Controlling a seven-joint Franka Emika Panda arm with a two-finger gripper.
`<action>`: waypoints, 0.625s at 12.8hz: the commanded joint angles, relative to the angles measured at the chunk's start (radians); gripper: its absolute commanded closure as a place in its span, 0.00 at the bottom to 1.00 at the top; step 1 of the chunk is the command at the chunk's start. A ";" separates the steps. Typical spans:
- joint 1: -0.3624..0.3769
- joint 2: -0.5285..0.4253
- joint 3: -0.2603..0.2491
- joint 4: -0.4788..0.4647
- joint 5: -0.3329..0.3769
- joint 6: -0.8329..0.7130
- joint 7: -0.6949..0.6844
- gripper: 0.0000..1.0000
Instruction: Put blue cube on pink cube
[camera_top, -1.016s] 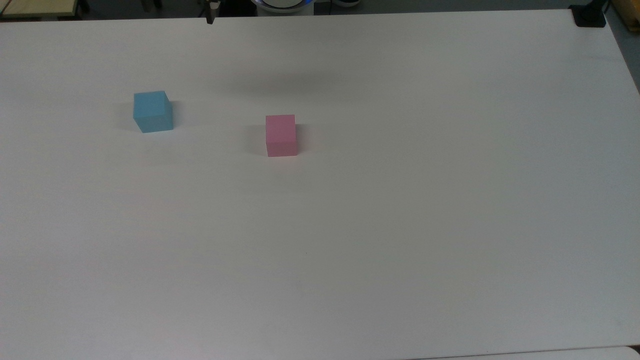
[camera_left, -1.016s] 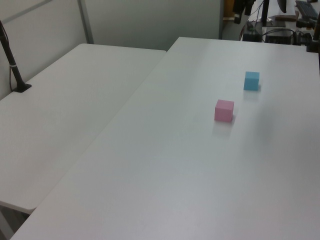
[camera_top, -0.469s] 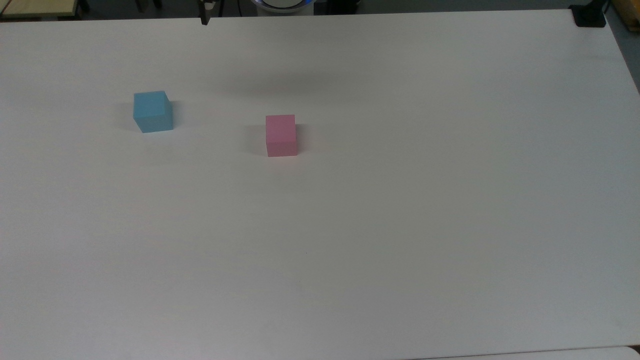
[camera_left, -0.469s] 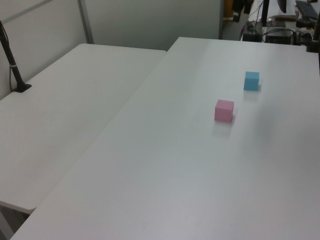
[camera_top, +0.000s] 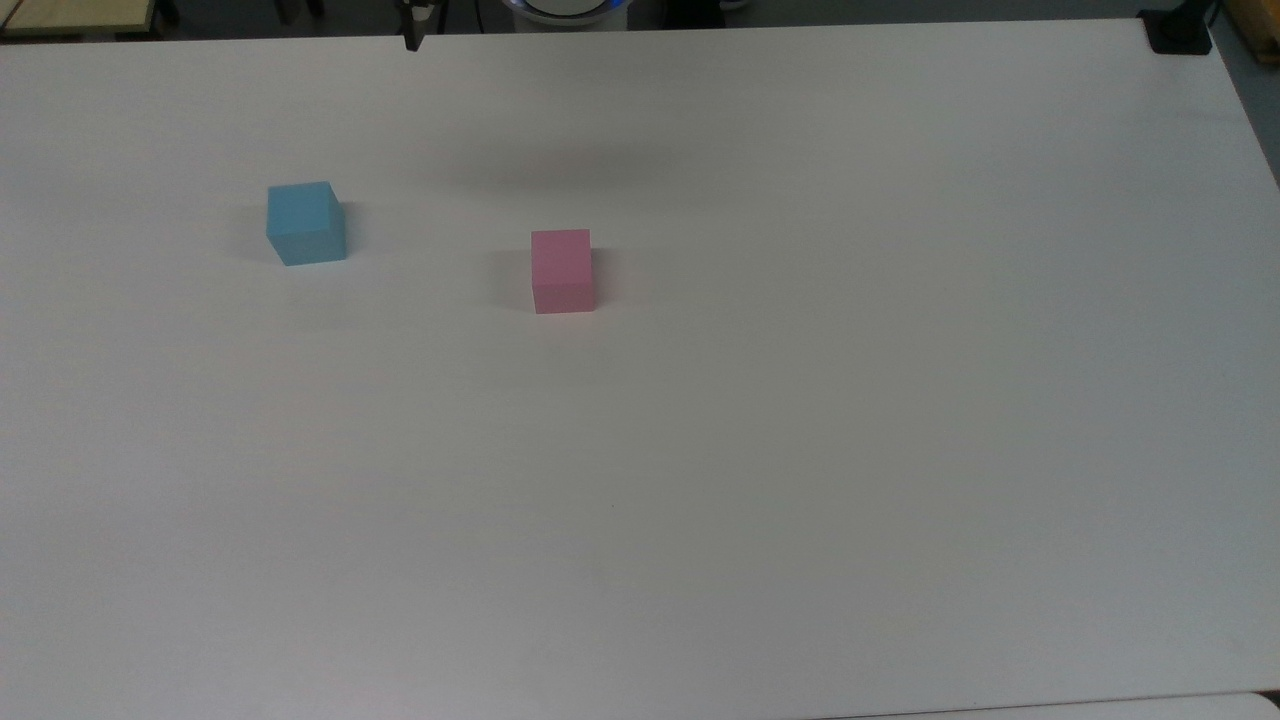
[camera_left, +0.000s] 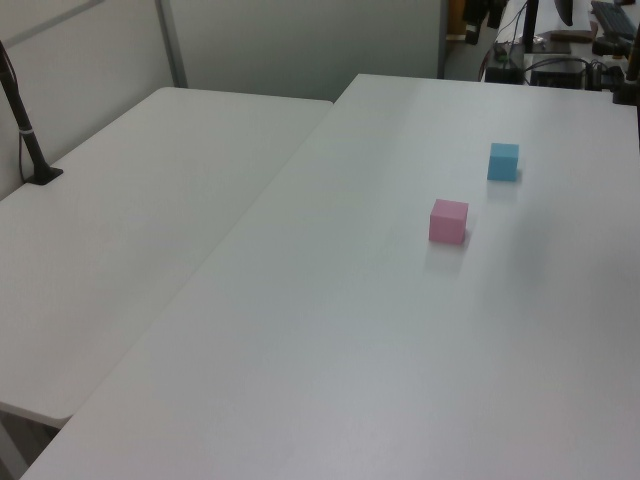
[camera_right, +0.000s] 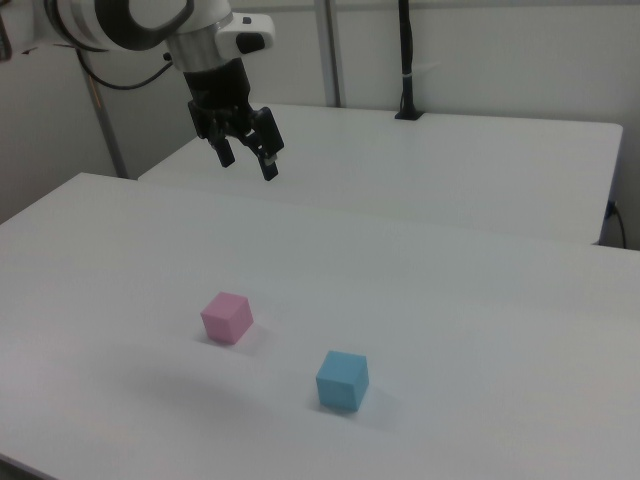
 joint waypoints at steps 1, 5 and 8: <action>0.014 -0.003 -0.003 0.004 -0.040 -0.004 0.021 0.00; 0.011 0.001 -0.003 0.041 -0.049 -0.041 0.020 0.00; 0.008 -0.002 -0.008 0.047 -0.047 -0.053 0.003 0.00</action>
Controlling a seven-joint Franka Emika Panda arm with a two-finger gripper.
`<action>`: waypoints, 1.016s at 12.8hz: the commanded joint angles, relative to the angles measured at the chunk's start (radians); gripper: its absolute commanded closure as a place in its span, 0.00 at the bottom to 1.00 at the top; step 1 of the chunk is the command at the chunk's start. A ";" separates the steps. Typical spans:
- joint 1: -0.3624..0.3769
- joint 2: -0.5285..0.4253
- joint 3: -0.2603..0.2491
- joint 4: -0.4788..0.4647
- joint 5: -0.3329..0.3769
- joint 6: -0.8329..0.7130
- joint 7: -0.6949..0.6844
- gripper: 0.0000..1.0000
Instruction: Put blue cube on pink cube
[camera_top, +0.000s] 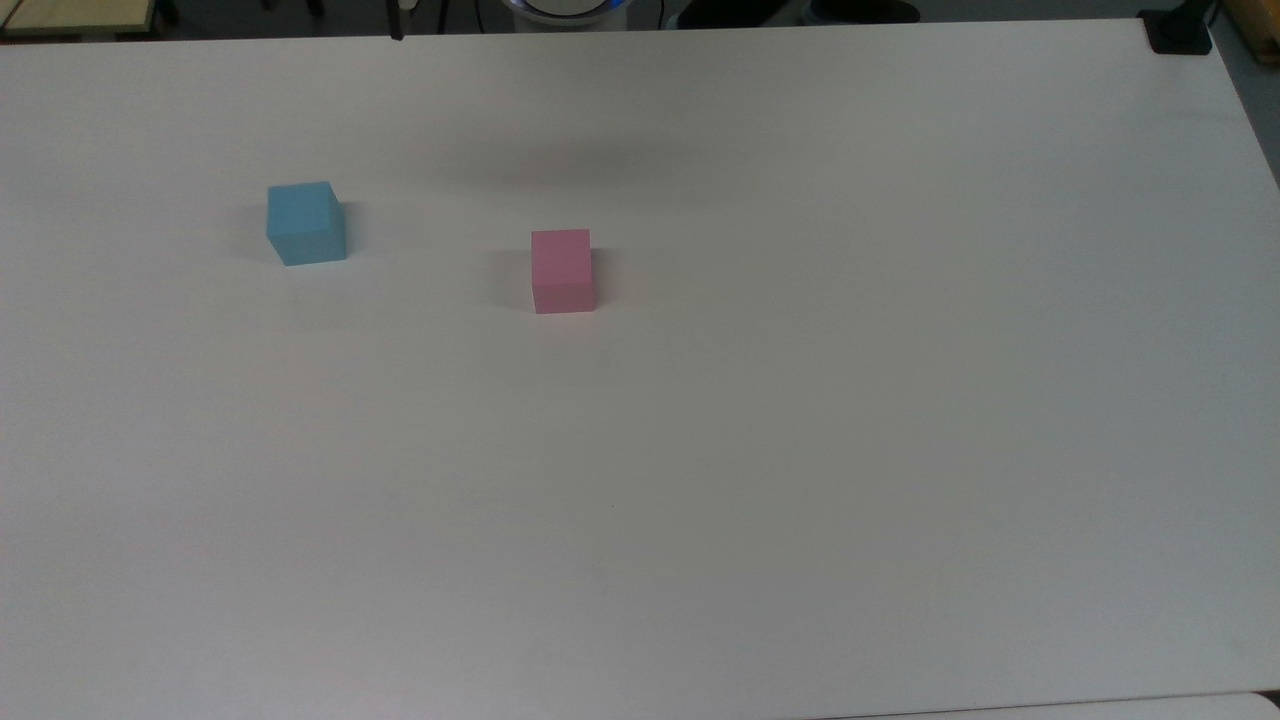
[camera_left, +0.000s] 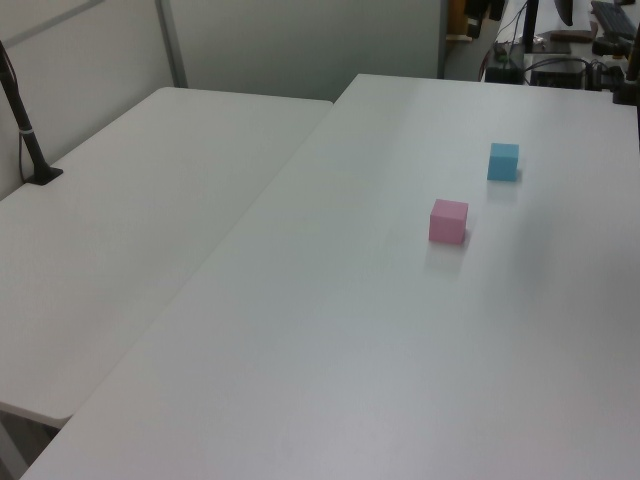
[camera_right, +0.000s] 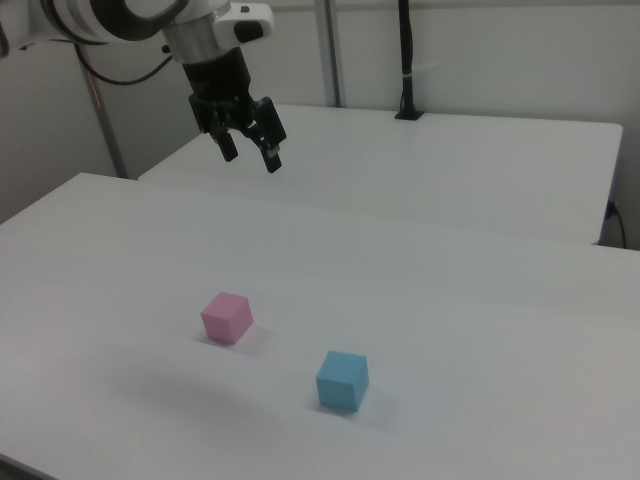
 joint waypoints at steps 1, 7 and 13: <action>0.008 -0.003 -0.009 0.022 0.002 -0.071 -0.009 0.00; 0.011 0.002 -0.005 0.039 0.005 -0.103 -0.074 0.00; 0.015 0.003 0.006 0.025 0.057 -0.106 0.116 0.00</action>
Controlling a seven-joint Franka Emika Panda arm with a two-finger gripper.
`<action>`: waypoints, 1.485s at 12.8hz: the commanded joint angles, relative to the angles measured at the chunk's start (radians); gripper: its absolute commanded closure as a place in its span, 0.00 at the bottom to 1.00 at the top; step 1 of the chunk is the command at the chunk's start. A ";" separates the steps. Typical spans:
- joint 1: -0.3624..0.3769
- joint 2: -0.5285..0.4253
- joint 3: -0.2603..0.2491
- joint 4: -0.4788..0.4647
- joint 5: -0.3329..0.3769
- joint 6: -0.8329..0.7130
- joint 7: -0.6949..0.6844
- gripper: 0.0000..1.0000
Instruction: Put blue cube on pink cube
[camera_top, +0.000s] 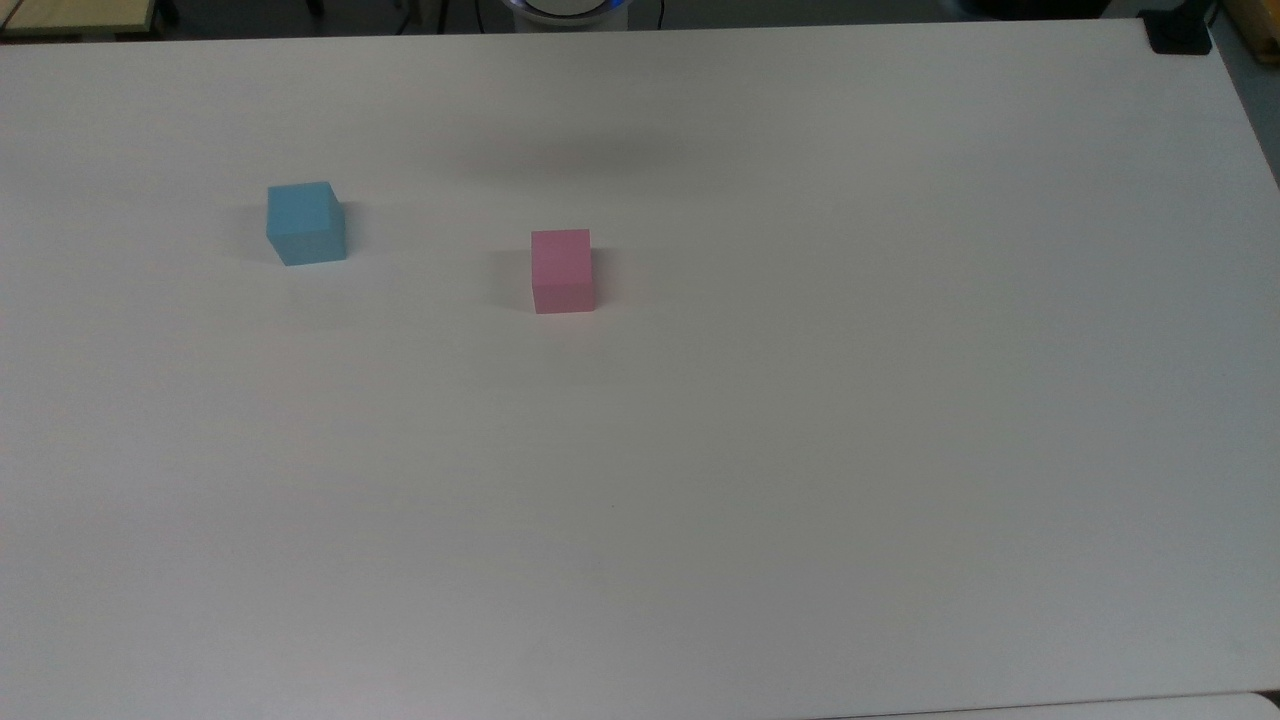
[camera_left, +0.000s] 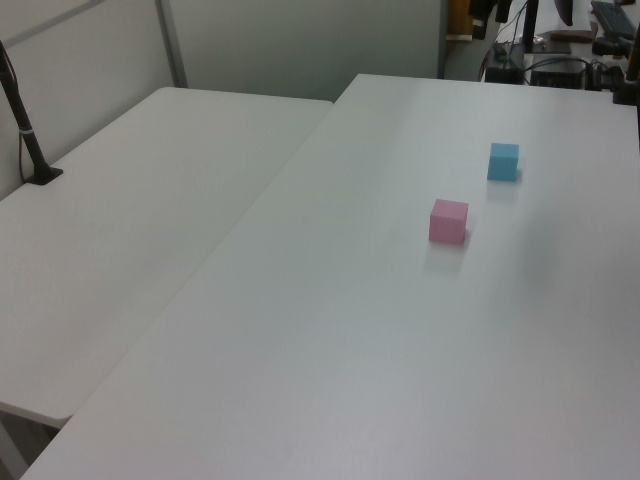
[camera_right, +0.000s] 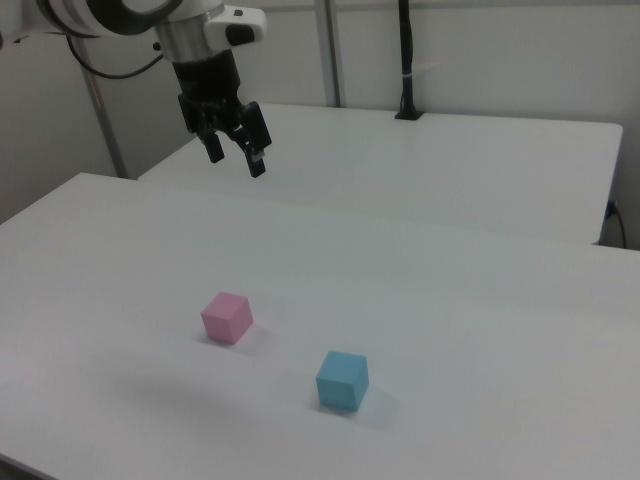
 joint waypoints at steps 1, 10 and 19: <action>0.011 0.004 0.002 0.006 0.023 -0.030 0.064 0.00; 0.010 0.011 0.003 0.011 -0.003 -0.029 0.028 0.00; -0.058 -0.044 -0.006 -0.340 -0.088 0.162 -0.399 0.00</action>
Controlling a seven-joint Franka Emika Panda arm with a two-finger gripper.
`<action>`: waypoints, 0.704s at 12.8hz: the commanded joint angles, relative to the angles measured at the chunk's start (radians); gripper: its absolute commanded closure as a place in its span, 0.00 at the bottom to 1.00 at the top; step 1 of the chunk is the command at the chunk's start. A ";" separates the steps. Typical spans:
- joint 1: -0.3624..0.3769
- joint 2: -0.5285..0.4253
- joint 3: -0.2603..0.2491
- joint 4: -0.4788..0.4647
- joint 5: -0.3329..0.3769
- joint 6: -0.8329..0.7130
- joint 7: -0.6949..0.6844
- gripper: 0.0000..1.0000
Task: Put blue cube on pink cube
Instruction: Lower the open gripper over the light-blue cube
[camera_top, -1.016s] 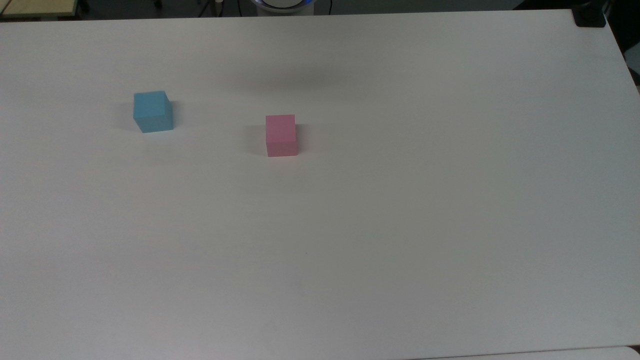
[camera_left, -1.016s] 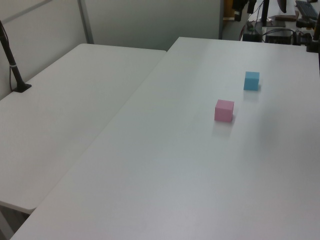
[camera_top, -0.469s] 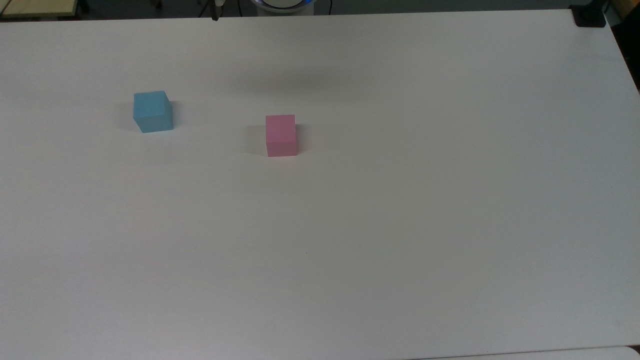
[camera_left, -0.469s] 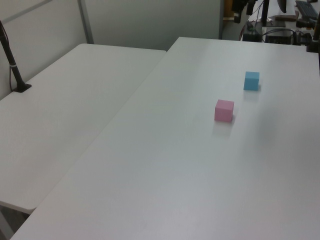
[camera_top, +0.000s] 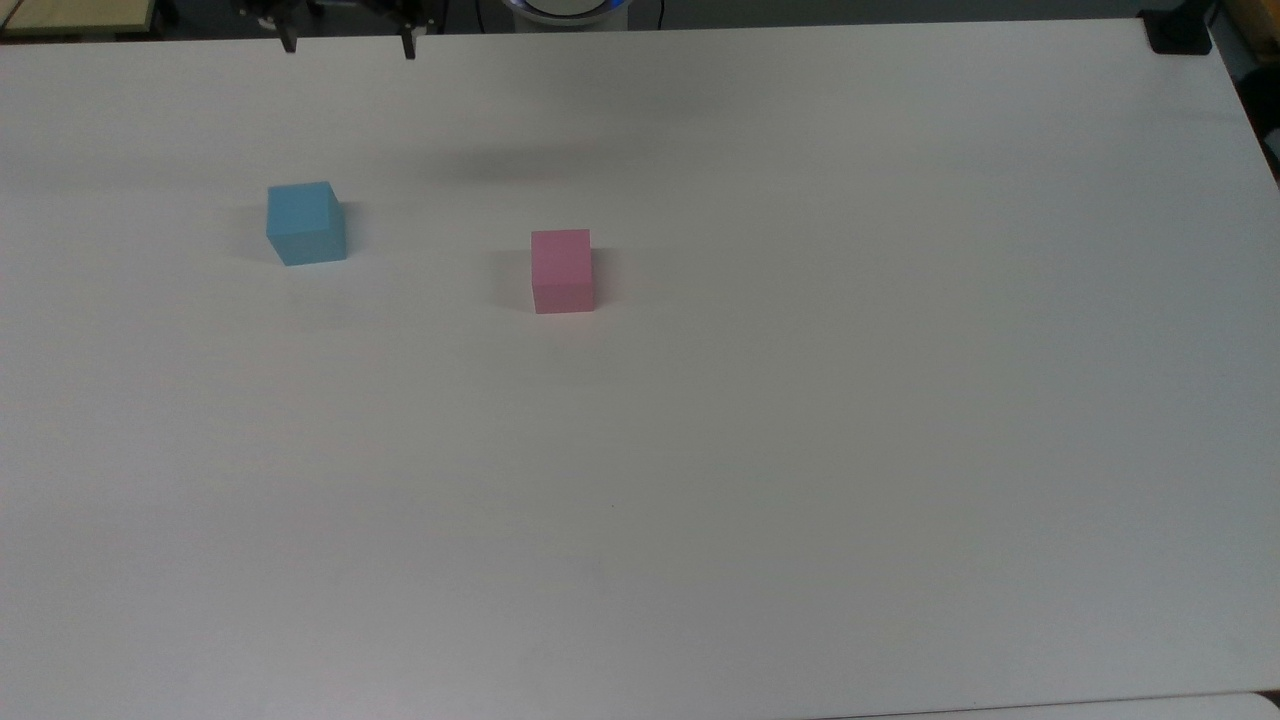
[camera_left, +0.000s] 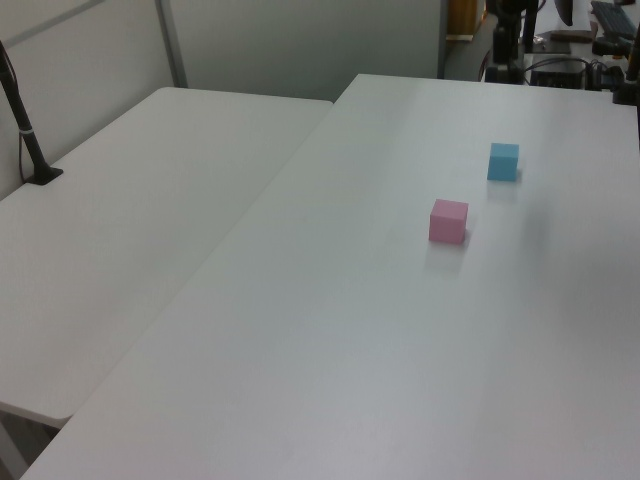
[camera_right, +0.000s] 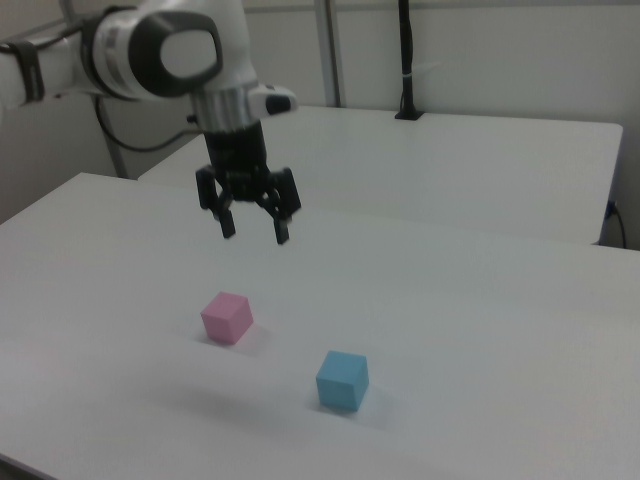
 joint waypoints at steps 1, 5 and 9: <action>-0.043 -0.056 -0.001 -0.217 -0.010 0.229 -0.074 0.00; -0.118 -0.052 -0.001 -0.417 -0.001 0.525 -0.077 0.00; -0.163 0.037 -0.001 -0.436 -0.001 0.656 -0.079 0.00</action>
